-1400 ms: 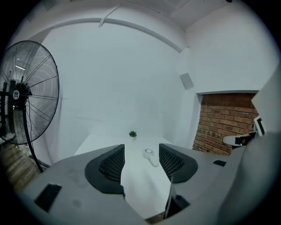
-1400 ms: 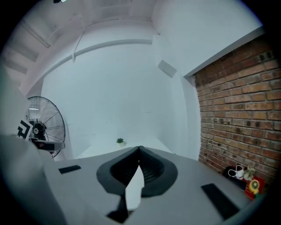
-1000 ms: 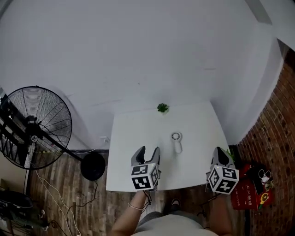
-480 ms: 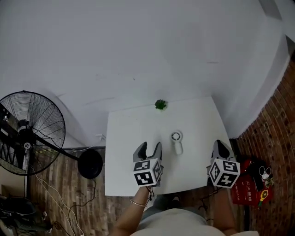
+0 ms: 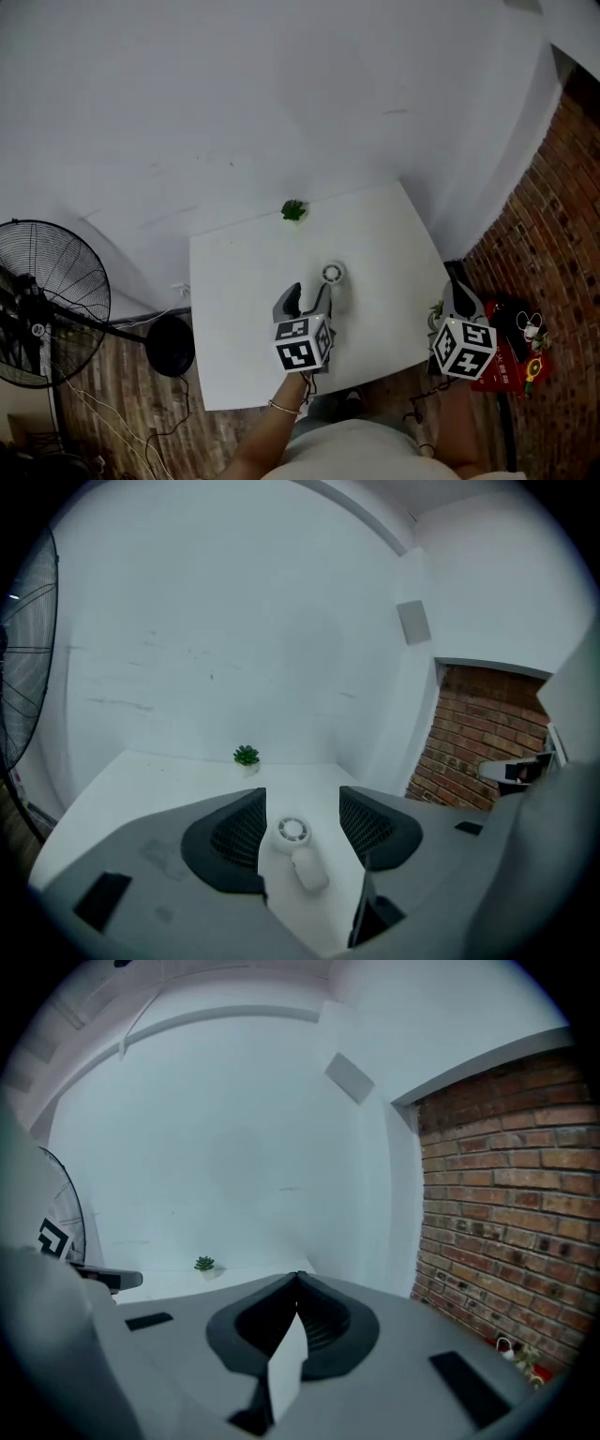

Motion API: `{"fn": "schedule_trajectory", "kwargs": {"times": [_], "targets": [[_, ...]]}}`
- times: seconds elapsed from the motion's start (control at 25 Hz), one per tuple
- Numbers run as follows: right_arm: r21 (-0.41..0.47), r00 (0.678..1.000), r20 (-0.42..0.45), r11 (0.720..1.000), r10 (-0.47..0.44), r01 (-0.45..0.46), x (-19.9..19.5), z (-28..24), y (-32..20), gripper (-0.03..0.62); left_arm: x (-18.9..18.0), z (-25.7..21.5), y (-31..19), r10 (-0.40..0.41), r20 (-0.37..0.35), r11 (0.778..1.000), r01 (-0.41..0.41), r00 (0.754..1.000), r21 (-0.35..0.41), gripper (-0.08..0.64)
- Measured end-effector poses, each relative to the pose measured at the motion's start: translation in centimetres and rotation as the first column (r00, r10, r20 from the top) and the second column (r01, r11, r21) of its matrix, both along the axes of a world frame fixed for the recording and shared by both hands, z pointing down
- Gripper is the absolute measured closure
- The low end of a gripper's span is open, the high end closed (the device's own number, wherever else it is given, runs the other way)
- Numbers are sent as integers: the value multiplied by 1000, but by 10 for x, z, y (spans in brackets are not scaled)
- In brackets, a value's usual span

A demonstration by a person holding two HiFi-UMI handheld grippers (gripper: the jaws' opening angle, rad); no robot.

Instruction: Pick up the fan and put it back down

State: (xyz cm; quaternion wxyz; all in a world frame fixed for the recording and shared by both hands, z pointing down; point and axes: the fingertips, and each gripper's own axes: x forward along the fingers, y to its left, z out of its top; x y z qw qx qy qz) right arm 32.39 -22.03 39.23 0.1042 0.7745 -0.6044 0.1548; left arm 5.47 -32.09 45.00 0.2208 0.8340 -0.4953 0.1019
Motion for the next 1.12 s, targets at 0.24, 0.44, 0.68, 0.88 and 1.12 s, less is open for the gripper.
{"fn": "schedule_trajectory", "kwargs": {"times": [0.24,0.44,0.68,0.88,1.12], "targets": [[-14,999,16,999,34,-33,17,8,12,591,28,14,-3,29,41,999,-28,999,-23,333],[-32,999,28,999,26,-25,19,17,10,591,40,32,-9,24,61,998,-20,998,-59,333],[-61,999,41,998,-6,8,14,32,4,591,45,61,-9,17,100,995,-7,995,-103,333],[-84,998,61,996,-29,34,5,47,-7,591,49,86,-12,20,121,990,-4,992,-138,333],[-121,994,95,991,-48,59,-5,69,-12,591,54,114,-13,13,151,984,14,988,-179,333]]}}
